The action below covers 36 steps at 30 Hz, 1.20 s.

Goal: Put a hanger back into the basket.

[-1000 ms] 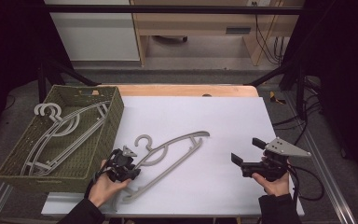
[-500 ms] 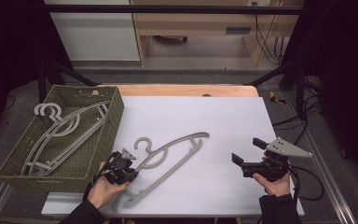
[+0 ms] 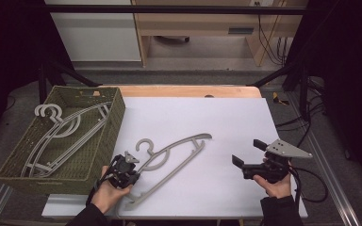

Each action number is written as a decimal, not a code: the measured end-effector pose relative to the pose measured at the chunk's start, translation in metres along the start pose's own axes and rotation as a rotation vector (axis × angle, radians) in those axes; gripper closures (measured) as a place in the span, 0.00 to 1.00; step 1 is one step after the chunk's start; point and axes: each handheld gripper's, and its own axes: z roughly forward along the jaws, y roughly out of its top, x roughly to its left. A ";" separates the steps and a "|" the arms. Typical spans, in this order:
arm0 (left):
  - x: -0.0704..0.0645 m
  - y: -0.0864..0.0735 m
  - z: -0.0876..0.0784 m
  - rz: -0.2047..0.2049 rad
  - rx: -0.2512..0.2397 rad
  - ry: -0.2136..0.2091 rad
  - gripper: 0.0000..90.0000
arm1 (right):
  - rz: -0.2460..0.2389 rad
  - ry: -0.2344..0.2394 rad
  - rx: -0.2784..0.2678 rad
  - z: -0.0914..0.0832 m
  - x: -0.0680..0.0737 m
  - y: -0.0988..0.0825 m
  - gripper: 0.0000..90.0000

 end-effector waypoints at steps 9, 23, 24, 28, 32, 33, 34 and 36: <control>0.007 -0.002 -0.008 -0.004 -0.077 -0.026 0.91 | 0.007 -0.001 -0.006 -0.002 -0.003 -0.001 0.01; 0.008 0.001 -0.043 -0.002 -0.243 -0.075 0.92 | 0.005 0.003 0.000 -0.002 -0.004 -0.002 0.01; 0.008 0.001 -0.043 -0.002 -0.243 -0.075 0.93 | 0.005 0.003 0.000 -0.002 -0.004 -0.002 0.01; 0.008 0.002 -0.051 -0.016 -0.271 -0.094 0.93 | 0.005 0.005 -0.001 -0.002 -0.004 -0.002 0.01; 0.006 0.003 -0.057 0.000 -0.292 -0.100 0.93 | 0.003 0.002 -0.001 -0.002 -0.004 -0.002 0.01; 0.004 0.003 -0.060 0.005 -0.317 -0.099 0.93 | 0.005 0.001 -0.001 -0.002 -0.004 -0.002 0.01; 0.004 0.003 -0.060 0.005 -0.317 -0.099 0.93 | 0.006 0.003 -0.001 -0.002 -0.004 -0.002 0.01; 0.005 0.004 -0.068 0.004 -0.336 -0.105 0.93 | 0.004 0.001 -0.001 -0.002 -0.004 -0.002 0.01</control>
